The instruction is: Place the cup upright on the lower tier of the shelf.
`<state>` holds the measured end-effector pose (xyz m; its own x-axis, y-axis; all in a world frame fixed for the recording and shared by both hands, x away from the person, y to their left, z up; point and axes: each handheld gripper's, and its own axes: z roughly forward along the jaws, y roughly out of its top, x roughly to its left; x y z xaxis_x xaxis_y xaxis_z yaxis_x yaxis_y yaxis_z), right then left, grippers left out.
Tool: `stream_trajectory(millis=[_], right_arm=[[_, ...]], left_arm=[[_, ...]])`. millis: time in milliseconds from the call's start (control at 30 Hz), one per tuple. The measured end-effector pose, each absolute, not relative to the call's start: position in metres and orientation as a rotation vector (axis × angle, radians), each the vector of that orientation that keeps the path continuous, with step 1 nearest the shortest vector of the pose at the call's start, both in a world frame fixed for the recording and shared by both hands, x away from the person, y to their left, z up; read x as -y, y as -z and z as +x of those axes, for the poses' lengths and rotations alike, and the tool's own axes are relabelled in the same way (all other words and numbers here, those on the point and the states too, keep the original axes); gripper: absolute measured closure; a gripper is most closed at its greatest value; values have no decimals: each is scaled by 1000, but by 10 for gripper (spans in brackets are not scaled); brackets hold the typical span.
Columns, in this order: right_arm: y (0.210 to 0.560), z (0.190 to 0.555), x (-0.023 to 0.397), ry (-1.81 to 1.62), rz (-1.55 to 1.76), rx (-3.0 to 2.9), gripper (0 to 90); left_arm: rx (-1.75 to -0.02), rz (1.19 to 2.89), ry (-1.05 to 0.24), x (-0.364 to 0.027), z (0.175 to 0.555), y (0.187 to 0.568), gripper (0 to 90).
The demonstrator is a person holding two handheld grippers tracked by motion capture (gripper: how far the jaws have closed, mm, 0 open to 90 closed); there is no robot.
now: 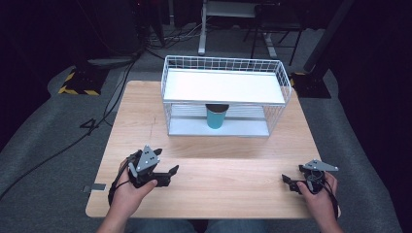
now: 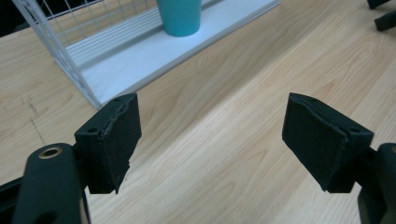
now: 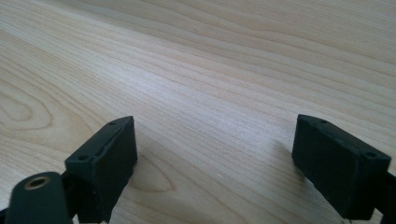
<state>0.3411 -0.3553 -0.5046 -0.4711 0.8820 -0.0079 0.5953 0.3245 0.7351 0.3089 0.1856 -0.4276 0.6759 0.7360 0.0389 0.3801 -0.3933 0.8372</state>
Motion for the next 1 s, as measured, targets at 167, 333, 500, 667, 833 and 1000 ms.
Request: stream_trajectory(millis=[167,333,500,667,833,1000], right_arm=[[505,341,355,-952,1306,-2188,142],[505,341,355,-952,1306,-2187,142],[505,341,355,-952,1306,-2188,142],[505,341,355,-952,1306,-2187,142],[505,341,355,-952,1306,-2188,142],[505,341,355,-952,1306,-2188,142]], left_arm=[[-882,2018,-474,-202,302,441,203],[-917,2046,-456,-213,300,453,205],[-974,2079,-429,-225,299,469,205],[-1010,2122,-416,-232,299,479,204],[-1023,2158,-409,-237,299,485,202],[-1036,2209,-398,-239,299,495,198]])
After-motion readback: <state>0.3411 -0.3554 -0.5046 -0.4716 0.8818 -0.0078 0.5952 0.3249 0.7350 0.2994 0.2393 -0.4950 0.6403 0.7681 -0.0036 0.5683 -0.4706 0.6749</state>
